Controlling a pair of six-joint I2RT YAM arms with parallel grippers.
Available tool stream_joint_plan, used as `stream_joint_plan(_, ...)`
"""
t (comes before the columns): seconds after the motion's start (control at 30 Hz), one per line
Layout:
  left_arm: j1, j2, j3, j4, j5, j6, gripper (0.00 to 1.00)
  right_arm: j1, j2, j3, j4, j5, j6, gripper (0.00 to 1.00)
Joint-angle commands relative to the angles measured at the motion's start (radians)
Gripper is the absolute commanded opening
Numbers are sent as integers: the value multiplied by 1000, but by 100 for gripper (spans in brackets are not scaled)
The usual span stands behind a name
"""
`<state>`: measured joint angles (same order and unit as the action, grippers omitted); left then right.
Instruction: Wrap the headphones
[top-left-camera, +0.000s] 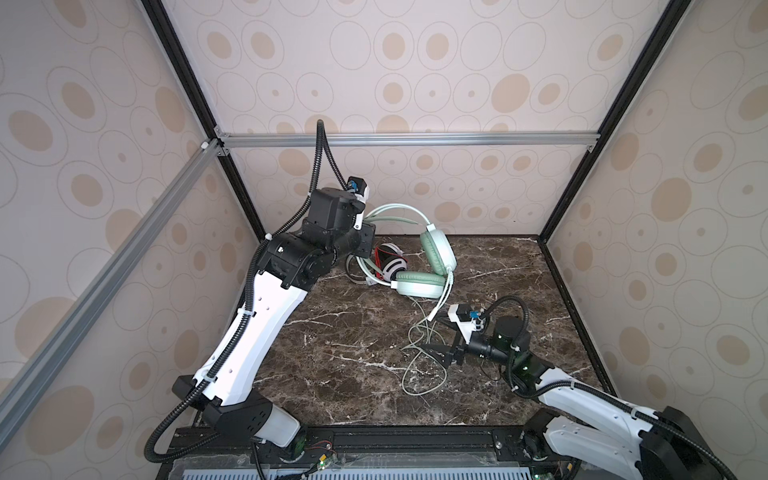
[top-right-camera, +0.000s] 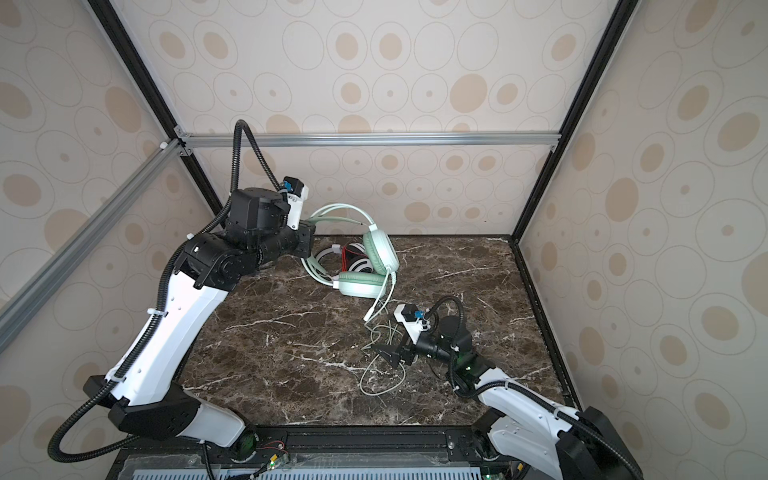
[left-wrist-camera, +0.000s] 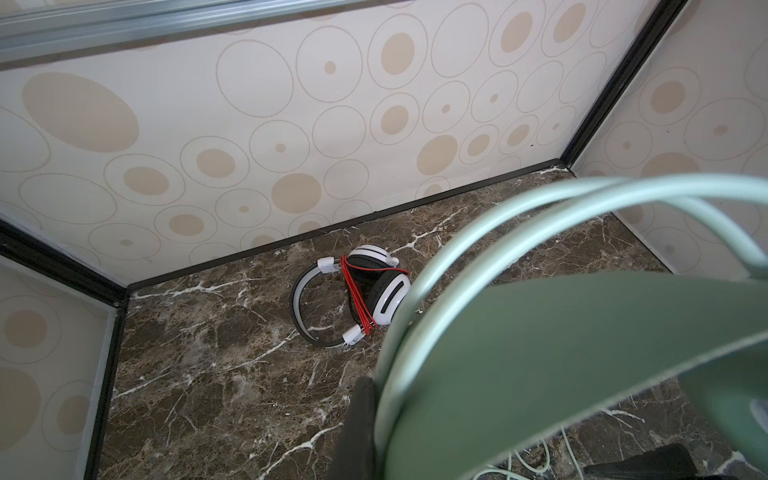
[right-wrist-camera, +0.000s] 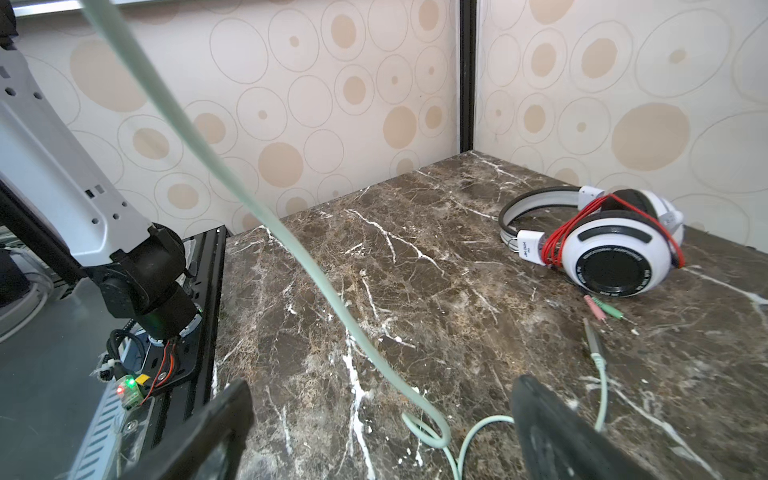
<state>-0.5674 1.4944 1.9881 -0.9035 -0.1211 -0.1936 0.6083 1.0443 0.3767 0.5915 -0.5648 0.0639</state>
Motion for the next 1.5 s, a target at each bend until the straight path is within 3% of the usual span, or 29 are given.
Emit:
stream_joint_plan(0.0,4,-14,13,72,21,-32,0,20,72,21,97,-21,11,99)
stream_joint_plan(0.23,4,-12,2,101,52,-47,0,28,309,65,323,-28,71,96)
stream_joint_plan(0.4,4,-21,-9,108,55,-47,0,29,454,78,478,-20,148,89)
stream_joint_plan(0.6,9,-36,-53,128,44,-41,0,41,486,54,545,6,182,48)
stream_joint_plan(0.77,30,-51,-117,174,47,-42,0,96,305,40,256,123,77,16)
stream_joint_plan(0.97,76,-60,-204,251,49,-44,0,170,17,-15,-72,296,4,1)
stream_joint_plan(1.23,90,-51,-265,302,17,-13,0,311,-243,92,-569,561,-145,0)
stream_joint_plan(1.47,89,-52,-366,361,-26,26,0,451,-236,327,-868,704,-279,0)
